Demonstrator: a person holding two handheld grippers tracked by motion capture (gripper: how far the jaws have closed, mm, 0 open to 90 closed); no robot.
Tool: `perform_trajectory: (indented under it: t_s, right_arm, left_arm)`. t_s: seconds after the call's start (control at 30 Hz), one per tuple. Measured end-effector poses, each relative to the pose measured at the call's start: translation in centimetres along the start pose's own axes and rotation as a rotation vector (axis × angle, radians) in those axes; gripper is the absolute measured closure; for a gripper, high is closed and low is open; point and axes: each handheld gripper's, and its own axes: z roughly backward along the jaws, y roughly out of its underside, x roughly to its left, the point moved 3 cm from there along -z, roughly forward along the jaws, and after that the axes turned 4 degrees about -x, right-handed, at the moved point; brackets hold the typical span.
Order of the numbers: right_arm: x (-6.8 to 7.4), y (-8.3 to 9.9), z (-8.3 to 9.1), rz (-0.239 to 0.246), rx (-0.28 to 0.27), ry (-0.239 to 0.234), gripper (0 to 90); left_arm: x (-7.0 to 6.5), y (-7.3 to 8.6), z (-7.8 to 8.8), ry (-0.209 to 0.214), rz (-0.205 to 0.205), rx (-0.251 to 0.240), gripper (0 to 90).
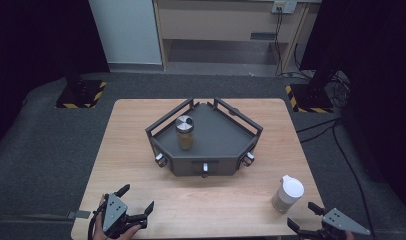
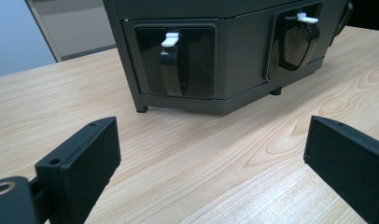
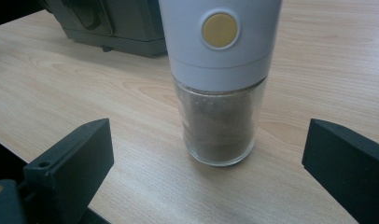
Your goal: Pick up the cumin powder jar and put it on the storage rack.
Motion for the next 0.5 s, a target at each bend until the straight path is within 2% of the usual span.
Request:
perform_trajectory:
  t_s: [0.5]
  right_arm:
    - [0.27,0.35,0.74,0.009,0.012,0.008,2.5]
  left_arm:
    - [-0.15,-0.32,-0.95,0.013,0.002,-0.01,2.7]
